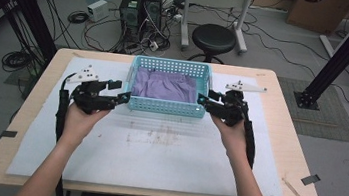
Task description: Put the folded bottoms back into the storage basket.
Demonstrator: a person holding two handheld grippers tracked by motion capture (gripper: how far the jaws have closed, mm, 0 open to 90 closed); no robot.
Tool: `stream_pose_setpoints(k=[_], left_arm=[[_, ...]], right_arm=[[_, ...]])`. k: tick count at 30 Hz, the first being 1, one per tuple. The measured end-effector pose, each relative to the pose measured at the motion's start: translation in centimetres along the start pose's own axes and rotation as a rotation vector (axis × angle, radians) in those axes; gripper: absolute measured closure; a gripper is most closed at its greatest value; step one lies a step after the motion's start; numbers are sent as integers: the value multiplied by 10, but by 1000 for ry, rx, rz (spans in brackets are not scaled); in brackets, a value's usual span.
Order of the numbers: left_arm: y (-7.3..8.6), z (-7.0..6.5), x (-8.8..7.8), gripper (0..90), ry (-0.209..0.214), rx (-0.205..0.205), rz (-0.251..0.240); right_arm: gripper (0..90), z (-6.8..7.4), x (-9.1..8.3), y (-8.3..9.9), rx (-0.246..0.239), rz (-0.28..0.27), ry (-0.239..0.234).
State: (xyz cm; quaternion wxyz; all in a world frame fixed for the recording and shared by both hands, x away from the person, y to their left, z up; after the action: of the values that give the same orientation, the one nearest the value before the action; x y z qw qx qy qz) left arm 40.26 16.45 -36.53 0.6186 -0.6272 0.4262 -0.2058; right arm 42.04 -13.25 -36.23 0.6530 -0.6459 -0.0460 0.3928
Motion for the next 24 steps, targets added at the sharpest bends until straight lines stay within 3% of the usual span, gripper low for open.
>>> stream_pose_setpoints(k=[3,6,17,19,24], left_arm=[[8,-16,-7,376,21,5,-2],[15,-29,-14,373,43,-2,-27],[37,-63,-19,338,96,38,-10],[41,-67,-17,325,101,53,16],[48,-74,-14,294,101,86,22]], right_arm=[[493,12,-11,9,-27,-9,-15],[477,19,-23,20,-19,-27,-56],[399,21,-46,62,-40,-20,-121],[367,22,-45,67,-54,-5,-128],[293,22,-47,72,-59,1,-158]])
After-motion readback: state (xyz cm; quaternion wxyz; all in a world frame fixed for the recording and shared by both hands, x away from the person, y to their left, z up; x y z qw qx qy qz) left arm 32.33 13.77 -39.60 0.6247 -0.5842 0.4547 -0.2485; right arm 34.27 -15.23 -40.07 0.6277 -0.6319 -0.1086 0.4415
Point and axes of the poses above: each handheld gripper's, and its own axes: x roughly forward along the jaws, y roughly out of its underside, z roughly to its left, the point moved 8 cm from there along x, roughly forward along the jaws, and after that the axes turned 4 degrees about y, right-handed, at the moved point
